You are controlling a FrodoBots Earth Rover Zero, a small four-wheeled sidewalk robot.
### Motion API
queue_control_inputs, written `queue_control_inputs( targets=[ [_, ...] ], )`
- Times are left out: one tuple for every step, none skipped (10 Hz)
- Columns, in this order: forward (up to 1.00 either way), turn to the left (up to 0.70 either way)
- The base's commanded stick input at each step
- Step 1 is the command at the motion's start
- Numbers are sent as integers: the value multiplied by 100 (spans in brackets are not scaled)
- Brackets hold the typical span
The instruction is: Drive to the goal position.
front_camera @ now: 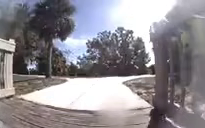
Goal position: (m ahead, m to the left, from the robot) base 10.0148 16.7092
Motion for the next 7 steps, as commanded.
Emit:
queue_control_inputs(
  targets=[
    [85,0],
    [85,0],
    [85,0],
    [85,0],
    [85,0],
    [85,0],
    [85,0]
  ],
)
